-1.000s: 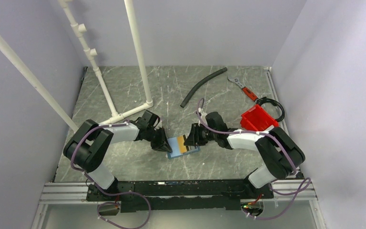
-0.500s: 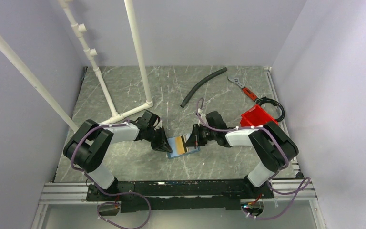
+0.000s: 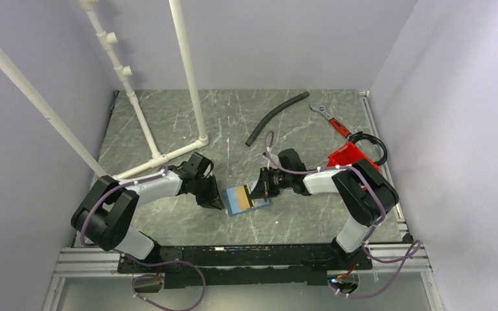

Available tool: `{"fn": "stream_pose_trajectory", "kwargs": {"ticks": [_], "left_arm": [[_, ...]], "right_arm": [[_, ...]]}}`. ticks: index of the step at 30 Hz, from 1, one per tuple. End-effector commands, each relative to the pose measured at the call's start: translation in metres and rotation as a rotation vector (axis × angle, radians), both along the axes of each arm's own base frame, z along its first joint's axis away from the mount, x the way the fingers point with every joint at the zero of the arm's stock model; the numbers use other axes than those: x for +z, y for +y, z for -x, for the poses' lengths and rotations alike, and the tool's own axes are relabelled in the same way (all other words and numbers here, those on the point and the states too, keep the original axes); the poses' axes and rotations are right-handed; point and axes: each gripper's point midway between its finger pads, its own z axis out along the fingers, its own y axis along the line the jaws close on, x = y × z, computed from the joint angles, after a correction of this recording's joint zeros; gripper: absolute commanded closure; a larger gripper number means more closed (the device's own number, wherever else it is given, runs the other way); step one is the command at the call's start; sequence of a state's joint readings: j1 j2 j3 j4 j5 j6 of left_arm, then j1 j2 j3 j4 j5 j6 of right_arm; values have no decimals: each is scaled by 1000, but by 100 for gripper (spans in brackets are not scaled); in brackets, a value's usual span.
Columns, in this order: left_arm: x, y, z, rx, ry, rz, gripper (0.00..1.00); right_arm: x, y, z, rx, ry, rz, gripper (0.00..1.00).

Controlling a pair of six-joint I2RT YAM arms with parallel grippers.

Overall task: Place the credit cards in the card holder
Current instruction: Insert the credit card into the card holder.

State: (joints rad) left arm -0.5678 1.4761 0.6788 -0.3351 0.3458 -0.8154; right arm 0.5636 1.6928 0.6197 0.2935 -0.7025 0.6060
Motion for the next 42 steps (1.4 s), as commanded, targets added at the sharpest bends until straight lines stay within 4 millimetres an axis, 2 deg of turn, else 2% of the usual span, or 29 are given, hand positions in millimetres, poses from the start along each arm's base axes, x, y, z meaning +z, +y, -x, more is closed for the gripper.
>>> {"fn": "stream_pose_trajectory", "kwargs": {"ticks": [1, 6, 12, 14, 17, 18, 26, 29, 35, 39, 42], "left_arm": [[-16, 4, 2, -8, 25, -40, 86], [-28, -2, -1, -6, 44, -23, 92], [-27, -4, -4, -9, 39, -20, 94], [-28, -2, -3, -9, 40, -28, 94], [-26, -1, -2, -10, 37, -30, 94], [-26, -1, -1, -12, 39, -31, 94], [-24, 2, 4, -18, 44, -34, 93], [-18, 3, 4, -18, 30, -31, 91], [7, -2, 1, -24, -4, 9, 84], [22, -13, 1, -27, -5, 85, 76], [28, -15, 1, -11, -7, 108, 72]], "right_arm": [[-25, -11, 6, 3, 14, 115, 98], [-24, 1, 12, 6, 29, 97, 98], [-21, 23, 18, -3, 52, 61, 98], [-20, 23, 18, -1, 47, 72, 92], [-23, 11, 12, -6, -2, 156, 85], [-23, 7, 11, -6, -21, 182, 80], [-3, -6, 17, 21, -106, 294, 56], [6, -9, 15, 15, -152, 342, 53], [16, -3, 12, 7, -181, 347, 55], [18, 4, 12, 6, -171, 302, 70], [11, 18, 14, 10, -130, 235, 71]]}}
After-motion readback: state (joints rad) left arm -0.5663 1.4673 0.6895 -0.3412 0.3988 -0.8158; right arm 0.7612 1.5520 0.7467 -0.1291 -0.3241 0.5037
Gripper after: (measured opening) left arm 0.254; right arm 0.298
